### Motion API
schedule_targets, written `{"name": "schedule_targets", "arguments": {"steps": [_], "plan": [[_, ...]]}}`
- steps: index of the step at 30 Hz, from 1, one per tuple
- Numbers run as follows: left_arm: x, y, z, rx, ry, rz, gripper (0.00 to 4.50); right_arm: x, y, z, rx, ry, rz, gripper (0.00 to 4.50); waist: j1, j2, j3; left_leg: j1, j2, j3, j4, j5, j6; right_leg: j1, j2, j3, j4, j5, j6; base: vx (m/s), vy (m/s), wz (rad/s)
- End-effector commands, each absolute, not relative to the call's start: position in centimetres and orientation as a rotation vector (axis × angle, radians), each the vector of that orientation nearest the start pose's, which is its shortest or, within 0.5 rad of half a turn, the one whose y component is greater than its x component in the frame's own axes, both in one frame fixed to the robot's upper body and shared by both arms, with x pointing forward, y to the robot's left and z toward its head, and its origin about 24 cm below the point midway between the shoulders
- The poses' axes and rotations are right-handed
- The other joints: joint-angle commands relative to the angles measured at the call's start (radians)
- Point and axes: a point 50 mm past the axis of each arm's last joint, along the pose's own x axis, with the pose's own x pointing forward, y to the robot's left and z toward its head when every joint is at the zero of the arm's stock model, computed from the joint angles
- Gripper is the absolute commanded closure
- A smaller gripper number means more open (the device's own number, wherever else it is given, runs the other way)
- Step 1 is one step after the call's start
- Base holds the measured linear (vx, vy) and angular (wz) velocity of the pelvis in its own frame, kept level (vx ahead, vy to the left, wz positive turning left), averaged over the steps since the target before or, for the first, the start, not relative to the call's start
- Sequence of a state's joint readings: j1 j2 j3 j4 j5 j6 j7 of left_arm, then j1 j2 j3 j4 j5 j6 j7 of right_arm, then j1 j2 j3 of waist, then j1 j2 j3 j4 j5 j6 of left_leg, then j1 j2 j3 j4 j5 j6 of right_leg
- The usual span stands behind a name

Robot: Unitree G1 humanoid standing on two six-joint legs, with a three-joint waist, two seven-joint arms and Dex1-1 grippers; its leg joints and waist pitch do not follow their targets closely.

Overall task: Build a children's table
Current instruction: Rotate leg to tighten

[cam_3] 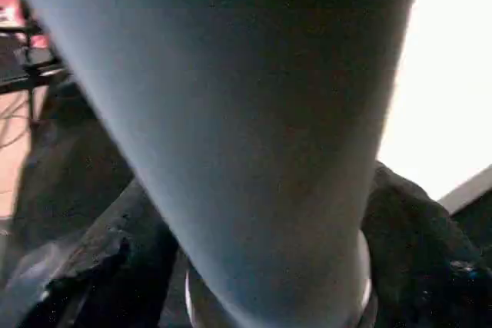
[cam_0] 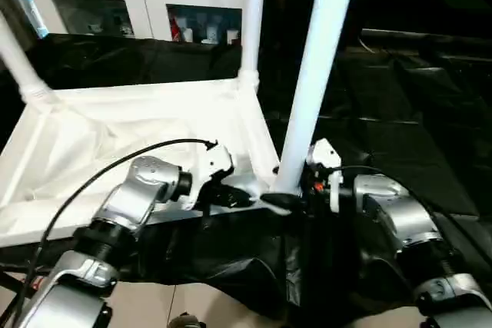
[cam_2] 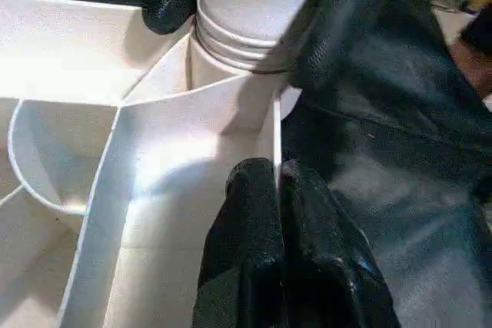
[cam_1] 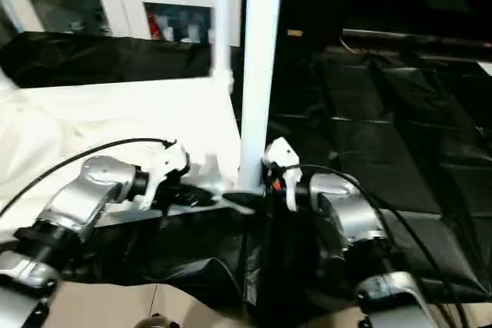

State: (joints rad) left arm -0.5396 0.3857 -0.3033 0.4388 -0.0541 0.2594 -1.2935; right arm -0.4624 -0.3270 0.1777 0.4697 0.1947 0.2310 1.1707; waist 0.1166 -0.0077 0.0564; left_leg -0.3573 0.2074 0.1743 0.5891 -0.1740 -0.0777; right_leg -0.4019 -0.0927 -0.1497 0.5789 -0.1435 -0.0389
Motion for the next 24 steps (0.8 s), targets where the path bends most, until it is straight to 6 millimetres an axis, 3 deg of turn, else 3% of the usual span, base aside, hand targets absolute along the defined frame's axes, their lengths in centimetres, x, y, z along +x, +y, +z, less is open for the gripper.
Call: {"name": "schedule_targets", "arguments": {"steps": [1, 8, 9, 10, 11, 14, 15, 16, 18, 19, 21, 24], "plan": [[29.9, 11.6, 7.1, 0.29, 0.426, -1.512, 4.5, 29.4, -13.1, 4.7, -0.027, 0.379, 1.322, 1.39, -0.002, -0.001, -0.072, 0.011, 0.036, -0.008, -0.069, -0.254, 0.042, 0.057, -0.071, 0.065, -0.076, -0.399, -0.117, 0.0, 0.0, 0.0], [29.8, 11.6, 6.9, 0.282, 0.428, -1.494, 4.5, 29.0, -12.6, 4.6, -0.016, 0.398, 1.35, 1.8, -0.002, -0.005, -0.072, 0.008, 0.033, -0.007, -0.067, -0.23, 0.042, 0.057, -0.072, 0.065, -0.076, -0.405, -0.11, 0.0, 0.0, 0.0], [30.1, 11.5, 7.0, 0.273, 0.415, -1.467, 4.5, 29.2, -12.5, 4.5, -0.017, 0.394, 1.33, 1.81, -0.004, -0.014, -0.071, 0.008, 0.033, -0.007, -0.068, -0.232, 0.042, 0.055, -0.071, 0.064, -0.078, -0.418, -0.103, 0.0, 0.0, 0.0], [30.3, 11.4, 7.0, 0.269, 0.406, -1.445, 4.5, 29.4, -12.3, 4.4, -0.016, 0.39, 1.304, 1.81, -0.003, -0.011, -0.07, 0.009, 0.033, -0.008, -0.068, -0.233, 0.041, 0.055, -0.072, 0.063, -0.077, -0.426, -0.101, 0.0, 0.0, 0.0], [30.9, 11.1, 7.2, 0.25, 0.381, -1.379, 4.5, 30.1, -11.9, 3.8, -0.015, 0.389, 1.195, 1.82, -0.003, -0.011, -0.07, 0.009, 0.032, -0.008, -0.067, -0.229, 0.039, 0.054, -0.074, 0.064, -0.081, -0.438, -0.095, 0.0, 0.0, 0.0], [31.3, 10.8, 7.3, 0.234, 0.368, -1.33, 4.5, 30.7, -11.7, 3.4, -0.024, 0.395, 1.092, 1.84, -0.013, -0.013, -0.07, 0.009, 0.028, -0.011, -0.068, -0.243, 0.019, 0.055, -0.074, 0.059, -0.086, -0.477, -0.074, 0.0, 0.0, 0.0], [31.9, 10.4, 7.4, 0.225, 0.353, -1.268, 4.5, 31.4, -11.4, 2.9, -0.026, 0.393, 0.979, 1.86, -0.017, -0.014, -0.069, 0.01, 0.027, -0.01, -0.068, -0.245, 0.022, 0.053, -0.074, 0.06, -0.088, -0.481, -0.07, 0.0, 0.0, 0.0], [32.9, 9.7, 7.5, 0.213, 0.333, -1.168, 4.5, 32.2, -11.0, 2.2, 0.003, 0.401, 0.812, 1.87, -0.024, -0.022, -0.067, 0.008, 0.025, -0.009, -0.068, -0.236, 0.018, 0.049, -0.074, 0.059, -0.089, -0.489, -0.07, 0.0, 0.0, 0.0], [33.2, 9.4, 7.6, 0.202, 0.33, -1.129, 4.5, 32.4, -10.8, 2.1, 0.028, 0.399, 0.759, 1.88, -0.031, -0.019, -0.069, 0.008, 0.021, -0.011, -0.065, -0.237, 0.009, 0.055, -0.077, 0.054, -0.094, -0.521, -0.058, 0.0, 0.0, 0.0], [33.6, 9.2, 7.7, 0.195, 0.322, -1.093, 4.5, 32.7, -10.5, 2.0, 0.057, 0.399, 0.699, 1.89, -0.028, -0.023, -0.07, 0.01, 0.024, -0.011, -0.066, -0.233, 0.014, 0.054, -0.078, 0.055, -0.095, -0.521, -0.047, 0.0, 0.0, 0.0], [34.3, 8.6, 8.0, 0.18, 0.308, -1.017, 4.5, 33.3, -9.9, 1.9, 0.123, 0.397, 0.587, 1.92, -0.03, -0.018, -0.072, 0.009, 0.024, -0.01, -0.067, -0.216, 0.022, 0.05, -0.076, 0.06, -0.089, -0.482, -0.057, 0.0, 0.0, 0.0], [35.1, 7.9, 8.3, 0.175, 0.288, -0.938, 4.5, 33.7, -8.8, 2.0, 0.166, 0.389, 0.506, 1.94, -0.027, -0.02, -0.076, 0.006, 0.025, -0.009, -0.068, -0.18, 0.023, 0.053, -0.075, 0.063, -0.078, -0.415, -0.076, 0.0, 0.0, 0.0]]}}
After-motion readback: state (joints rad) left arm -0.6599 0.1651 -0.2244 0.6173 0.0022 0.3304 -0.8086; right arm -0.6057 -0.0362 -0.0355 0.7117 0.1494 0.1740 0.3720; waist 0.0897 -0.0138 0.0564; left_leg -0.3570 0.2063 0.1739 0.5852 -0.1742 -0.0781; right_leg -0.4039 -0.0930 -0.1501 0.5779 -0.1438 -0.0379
